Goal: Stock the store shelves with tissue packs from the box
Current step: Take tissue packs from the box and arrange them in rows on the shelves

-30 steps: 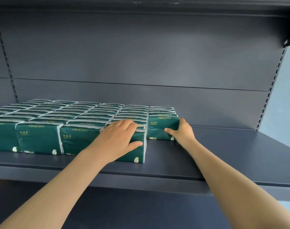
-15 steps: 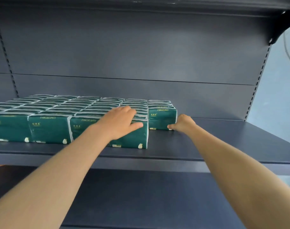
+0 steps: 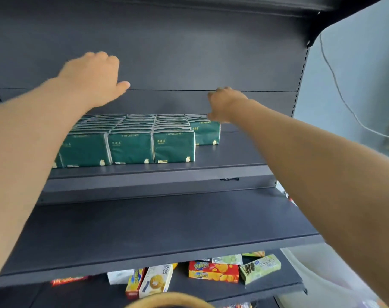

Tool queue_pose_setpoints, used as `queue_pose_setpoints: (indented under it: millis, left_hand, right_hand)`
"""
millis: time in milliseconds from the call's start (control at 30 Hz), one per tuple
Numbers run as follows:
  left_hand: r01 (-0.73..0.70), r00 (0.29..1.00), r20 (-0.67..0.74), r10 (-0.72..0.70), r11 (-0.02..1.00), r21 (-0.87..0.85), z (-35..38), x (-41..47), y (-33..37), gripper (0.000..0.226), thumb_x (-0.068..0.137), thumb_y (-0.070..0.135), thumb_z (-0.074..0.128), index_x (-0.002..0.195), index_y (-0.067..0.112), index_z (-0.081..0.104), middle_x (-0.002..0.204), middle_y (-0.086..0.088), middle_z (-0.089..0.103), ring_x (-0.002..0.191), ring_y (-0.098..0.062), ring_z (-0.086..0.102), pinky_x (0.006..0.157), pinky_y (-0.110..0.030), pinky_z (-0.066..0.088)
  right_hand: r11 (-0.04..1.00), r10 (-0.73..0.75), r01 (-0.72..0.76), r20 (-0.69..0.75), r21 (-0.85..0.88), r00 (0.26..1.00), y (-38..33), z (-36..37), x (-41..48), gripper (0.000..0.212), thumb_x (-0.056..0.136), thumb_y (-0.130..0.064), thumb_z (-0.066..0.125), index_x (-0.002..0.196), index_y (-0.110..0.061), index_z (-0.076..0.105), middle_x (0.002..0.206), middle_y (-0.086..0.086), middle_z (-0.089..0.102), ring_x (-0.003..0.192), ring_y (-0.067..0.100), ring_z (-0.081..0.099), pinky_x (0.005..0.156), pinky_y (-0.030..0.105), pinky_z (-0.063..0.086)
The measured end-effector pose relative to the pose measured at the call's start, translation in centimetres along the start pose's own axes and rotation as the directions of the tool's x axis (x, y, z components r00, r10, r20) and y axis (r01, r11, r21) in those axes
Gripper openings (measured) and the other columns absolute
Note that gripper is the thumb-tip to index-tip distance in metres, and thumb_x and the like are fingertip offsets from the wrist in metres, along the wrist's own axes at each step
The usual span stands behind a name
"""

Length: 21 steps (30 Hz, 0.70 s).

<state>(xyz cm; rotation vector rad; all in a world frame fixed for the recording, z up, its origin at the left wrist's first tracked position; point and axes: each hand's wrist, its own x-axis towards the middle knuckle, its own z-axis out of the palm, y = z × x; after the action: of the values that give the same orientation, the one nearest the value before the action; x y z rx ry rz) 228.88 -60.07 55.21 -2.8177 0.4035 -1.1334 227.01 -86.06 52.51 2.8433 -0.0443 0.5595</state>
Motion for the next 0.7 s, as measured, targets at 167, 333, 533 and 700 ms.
queue_pose_setpoints:
  millis: [167,333,533,700]
  left_hand:
    - [0.027,1.0,-0.001,-0.027,0.999,0.022,-3.9,-3.8,-1.5,0.053,0.094,0.042,0.048,0.122,-0.002,0.05,0.121,-0.026,0.05,0.116,-0.042,0.046,0.089,-0.057,0.043]
    - [0.03,1.0,-0.002,-0.03,0.998,0.051,-8.5,-10.0,-1.6,0.052,0.094,0.042,0.048,0.124,-0.001,0.05,0.122,-0.023,0.051,0.116,-0.038,0.047,0.088,-0.053,0.044]
    - [0.042,0.996,0.073,-0.049,0.994,0.097,-13.7,-18.8,-1.7,0.05,0.096,0.041,0.046,0.124,-0.001,0.049,0.122,-0.021,0.051,0.115,-0.038,0.047,0.087,-0.052,0.043]
    - [0.039,0.977,0.203,-0.059,0.994,0.103,-14.8,-25.1,-1.9,0.048,0.097,0.041,0.044,0.125,0.003,0.049,0.123,-0.016,0.051,0.114,-0.032,0.048,0.086,-0.046,0.044]
  right_hand:
    - [1.0,-0.022,0.023,-0.068,0.015,0.997,-2.2,-4.0,-3.6,0.046,0.094,-0.026,0.051,0.133,-0.005,0.04,0.133,0.017,0.047,0.126,0.034,0.039,0.096,0.044,0.04]
    - [0.995,-0.057,0.065,-0.09,0.08,0.994,-4.5,-6.5,-8.9,0.049,0.094,-0.032,0.053,0.131,-0.003,0.041,0.131,0.018,0.049,0.124,0.035,0.041,0.095,0.044,0.04]
    - [0.974,-0.101,0.121,-0.112,0.191,0.989,-7.5,-8.1,-17.2,0.048,0.094,-0.033,0.052,0.128,-0.001,0.041,0.127,0.018,0.049,0.122,0.036,0.04,0.096,0.045,0.039]
    - [0.954,-0.128,0.133,-0.033,0.269,0.991,-10.7,-7.3,-23.1,0.05,0.094,-0.033,0.051,0.132,-0.002,0.04,0.13,0.017,0.048,0.124,0.034,0.039,0.096,0.045,0.039]
